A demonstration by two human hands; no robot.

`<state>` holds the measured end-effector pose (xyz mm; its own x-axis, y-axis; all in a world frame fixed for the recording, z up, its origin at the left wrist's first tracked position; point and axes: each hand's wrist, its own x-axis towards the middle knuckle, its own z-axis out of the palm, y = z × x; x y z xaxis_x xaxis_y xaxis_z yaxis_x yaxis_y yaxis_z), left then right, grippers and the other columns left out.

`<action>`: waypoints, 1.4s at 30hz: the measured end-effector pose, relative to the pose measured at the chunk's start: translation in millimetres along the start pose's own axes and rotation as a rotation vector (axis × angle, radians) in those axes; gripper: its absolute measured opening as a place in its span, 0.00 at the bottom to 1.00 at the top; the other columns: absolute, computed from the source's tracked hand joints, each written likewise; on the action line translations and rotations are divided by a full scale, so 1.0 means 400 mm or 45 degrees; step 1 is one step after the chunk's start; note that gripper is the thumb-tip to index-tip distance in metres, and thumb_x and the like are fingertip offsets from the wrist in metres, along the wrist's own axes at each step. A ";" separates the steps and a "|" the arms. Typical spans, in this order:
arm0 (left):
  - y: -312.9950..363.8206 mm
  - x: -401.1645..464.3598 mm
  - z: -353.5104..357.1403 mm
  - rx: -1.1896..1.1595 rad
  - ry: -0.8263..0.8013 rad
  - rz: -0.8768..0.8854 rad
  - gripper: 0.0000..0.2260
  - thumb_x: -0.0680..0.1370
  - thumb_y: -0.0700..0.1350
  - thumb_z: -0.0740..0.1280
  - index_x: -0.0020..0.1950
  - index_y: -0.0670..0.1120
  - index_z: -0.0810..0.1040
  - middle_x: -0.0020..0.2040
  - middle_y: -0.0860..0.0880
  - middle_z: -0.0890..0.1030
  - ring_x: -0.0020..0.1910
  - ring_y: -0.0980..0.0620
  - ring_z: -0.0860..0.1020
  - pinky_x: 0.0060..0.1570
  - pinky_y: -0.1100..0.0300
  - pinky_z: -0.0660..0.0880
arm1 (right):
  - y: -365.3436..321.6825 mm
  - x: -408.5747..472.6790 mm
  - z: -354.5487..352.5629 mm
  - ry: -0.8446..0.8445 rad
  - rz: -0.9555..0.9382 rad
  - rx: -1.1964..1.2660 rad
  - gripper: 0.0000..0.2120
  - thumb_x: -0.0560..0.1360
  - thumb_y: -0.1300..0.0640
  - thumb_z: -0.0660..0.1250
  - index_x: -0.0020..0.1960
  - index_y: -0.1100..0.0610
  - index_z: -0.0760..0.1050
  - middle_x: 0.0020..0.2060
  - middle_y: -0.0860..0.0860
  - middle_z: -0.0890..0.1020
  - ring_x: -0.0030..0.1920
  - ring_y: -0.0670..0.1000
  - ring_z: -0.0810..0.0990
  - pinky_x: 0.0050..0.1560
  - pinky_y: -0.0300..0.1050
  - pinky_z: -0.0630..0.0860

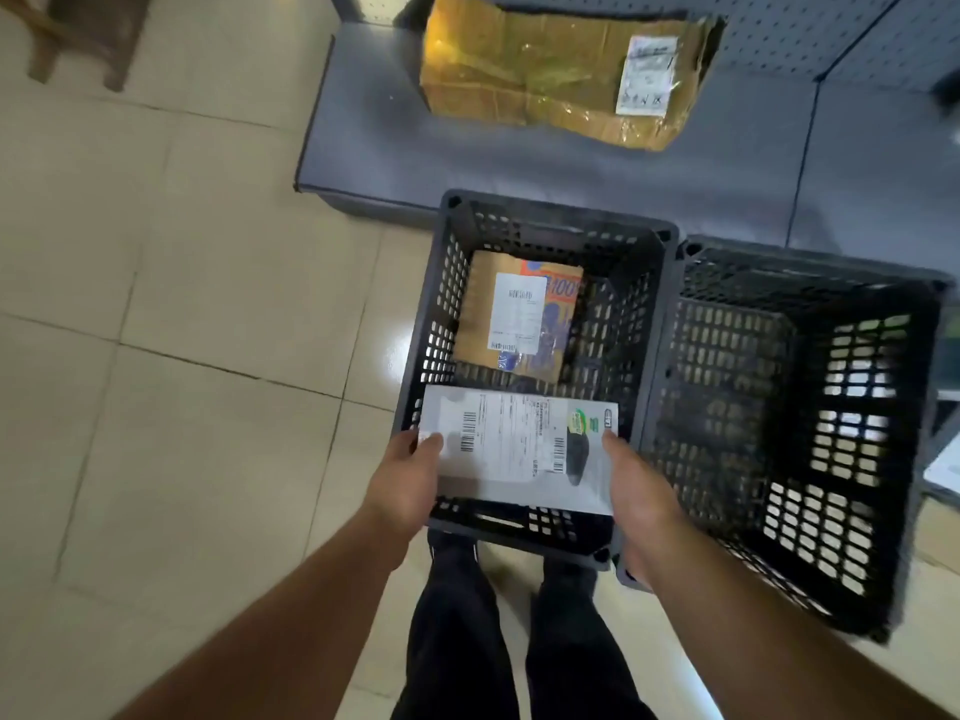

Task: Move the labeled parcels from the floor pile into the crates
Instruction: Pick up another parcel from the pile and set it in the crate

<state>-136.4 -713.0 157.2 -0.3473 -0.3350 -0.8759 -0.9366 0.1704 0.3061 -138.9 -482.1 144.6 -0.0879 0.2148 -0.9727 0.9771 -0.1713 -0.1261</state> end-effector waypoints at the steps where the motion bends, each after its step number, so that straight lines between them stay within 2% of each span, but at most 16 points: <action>1: 0.002 0.032 0.013 0.030 -0.013 -0.025 0.22 0.79 0.60 0.60 0.72 0.58 0.68 0.63 0.48 0.77 0.58 0.45 0.77 0.59 0.47 0.77 | 0.003 0.036 0.011 0.010 -0.016 -0.006 0.41 0.70 0.28 0.62 0.76 0.50 0.67 0.74 0.56 0.71 0.72 0.61 0.70 0.71 0.59 0.66; 4: 0.001 0.130 0.050 0.121 -0.003 -0.049 0.24 0.79 0.60 0.60 0.75 0.59 0.66 0.62 0.47 0.77 0.59 0.42 0.78 0.61 0.40 0.77 | 0.015 0.124 0.041 0.057 -0.185 -0.015 0.29 0.78 0.37 0.64 0.70 0.56 0.74 0.67 0.58 0.78 0.66 0.61 0.77 0.57 0.49 0.72; 8: -0.004 0.266 0.103 0.253 -0.001 -0.043 0.23 0.80 0.59 0.60 0.74 0.56 0.68 0.64 0.46 0.75 0.56 0.44 0.78 0.58 0.45 0.76 | 0.033 0.251 0.085 0.039 -0.244 -0.045 0.26 0.81 0.40 0.62 0.73 0.54 0.70 0.70 0.55 0.75 0.71 0.58 0.73 0.67 0.51 0.70; 11: -0.026 0.353 0.135 0.314 -0.017 -0.071 0.24 0.80 0.59 0.61 0.76 0.55 0.66 0.61 0.49 0.74 0.48 0.49 0.74 0.51 0.50 0.70 | 0.052 0.332 0.114 0.088 -0.286 -0.029 0.24 0.80 0.41 0.63 0.72 0.53 0.71 0.67 0.54 0.77 0.67 0.58 0.75 0.63 0.49 0.71; 16: -0.070 0.483 0.184 0.329 0.003 -0.080 0.25 0.80 0.59 0.64 0.76 0.55 0.67 0.54 0.53 0.74 0.41 0.54 0.70 0.50 0.52 0.66 | 0.080 0.448 0.153 0.083 -0.290 -0.013 0.22 0.81 0.43 0.63 0.70 0.54 0.73 0.62 0.55 0.79 0.64 0.58 0.78 0.56 0.46 0.71; 21: -0.093 0.572 0.209 0.373 0.015 -0.018 0.26 0.80 0.60 0.65 0.75 0.53 0.66 0.68 0.47 0.75 0.48 0.49 0.73 0.48 0.55 0.67 | 0.064 0.541 0.205 0.038 -0.289 -0.049 0.22 0.80 0.44 0.63 0.69 0.56 0.73 0.62 0.56 0.80 0.63 0.59 0.79 0.54 0.46 0.71; 24: -0.100 0.614 0.214 0.424 -0.002 0.032 0.27 0.80 0.60 0.64 0.76 0.53 0.64 0.69 0.46 0.73 0.45 0.50 0.73 0.39 0.58 0.66 | 0.040 0.583 0.233 0.097 -0.214 -0.035 0.22 0.79 0.41 0.64 0.68 0.51 0.73 0.56 0.48 0.78 0.53 0.54 0.78 0.54 0.47 0.68; 28: -0.100 0.653 0.234 0.434 -0.021 0.079 0.30 0.80 0.54 0.66 0.80 0.51 0.60 0.76 0.47 0.70 0.64 0.43 0.76 0.53 0.54 0.73 | 0.036 0.616 0.257 0.094 -0.173 -0.197 0.14 0.77 0.36 0.64 0.47 0.46 0.71 0.42 0.45 0.72 0.47 0.50 0.73 0.57 0.48 0.67; 30: -0.108 0.640 0.247 0.395 -0.005 0.118 0.29 0.80 0.50 0.67 0.79 0.51 0.61 0.74 0.47 0.71 0.64 0.44 0.77 0.54 0.52 0.77 | 0.044 0.617 0.255 0.125 -0.253 -0.350 0.15 0.76 0.35 0.64 0.43 0.46 0.70 0.40 0.43 0.72 0.43 0.49 0.72 0.56 0.50 0.67; 31: -0.116 0.627 0.253 0.440 0.006 0.166 0.29 0.80 0.49 0.66 0.80 0.52 0.59 0.76 0.46 0.69 0.67 0.44 0.75 0.57 0.50 0.79 | 0.046 0.611 0.256 0.143 -0.265 -0.349 0.13 0.76 0.36 0.65 0.45 0.45 0.72 0.41 0.43 0.74 0.41 0.47 0.72 0.54 0.50 0.68; 32: -0.128 0.612 0.261 0.545 -0.013 0.218 0.31 0.81 0.49 0.64 0.82 0.54 0.55 0.80 0.46 0.62 0.74 0.41 0.69 0.67 0.45 0.75 | 0.047 0.610 0.259 0.155 -0.249 -0.296 0.10 0.77 0.38 0.65 0.50 0.44 0.74 0.43 0.42 0.76 0.41 0.45 0.72 0.52 0.48 0.69; 33: -0.143 0.595 0.269 0.666 -0.062 0.267 0.32 0.82 0.49 0.62 0.83 0.55 0.49 0.83 0.49 0.52 0.81 0.42 0.56 0.77 0.41 0.62 | 0.044 0.610 0.264 0.183 -0.253 -0.306 0.10 0.78 0.42 0.66 0.57 0.44 0.75 0.45 0.42 0.78 0.42 0.45 0.74 0.48 0.45 0.70; 35: -0.160 0.575 0.286 0.828 -0.186 0.328 0.35 0.83 0.45 0.61 0.84 0.53 0.43 0.83 0.53 0.38 0.81 0.46 0.39 0.75 0.45 0.38 | 0.042 0.610 0.272 0.158 -0.199 -0.234 0.11 0.79 0.52 0.65 0.62 0.48 0.75 0.52 0.46 0.80 0.47 0.48 0.77 0.42 0.44 0.73; 38: -0.145 0.591 0.297 0.946 -0.218 0.306 0.36 0.81 0.39 0.61 0.84 0.52 0.45 0.83 0.53 0.36 0.81 0.46 0.37 0.69 0.48 0.34 | 0.029 0.602 0.275 0.063 -0.194 -0.408 0.24 0.78 0.63 0.64 0.74 0.52 0.68 0.67 0.58 0.76 0.65 0.58 0.76 0.62 0.55 0.77; 40: -0.123 0.606 0.289 0.991 -0.227 0.275 0.34 0.82 0.37 0.60 0.84 0.50 0.49 0.83 0.52 0.38 0.82 0.45 0.40 0.73 0.42 0.33 | 0.007 0.585 0.264 0.050 -0.225 -0.435 0.29 0.80 0.60 0.62 0.79 0.52 0.60 0.69 0.57 0.75 0.66 0.61 0.76 0.67 0.58 0.74; 42: -0.094 0.599 0.275 1.023 -0.287 0.246 0.34 0.81 0.35 0.59 0.84 0.50 0.50 0.84 0.49 0.40 0.82 0.41 0.45 0.78 0.37 0.44 | -0.008 0.561 0.251 0.088 -0.222 -0.532 0.27 0.82 0.57 0.61 0.79 0.50 0.60 0.70 0.56 0.74 0.66 0.61 0.75 0.67 0.56 0.73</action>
<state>-179.2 -698.0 -105.2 -0.4001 -0.0548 -0.9148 -0.5147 0.8394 0.1748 -181.0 -529.8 -92.8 -0.2585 0.2720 -0.9269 0.9445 0.2723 -0.1835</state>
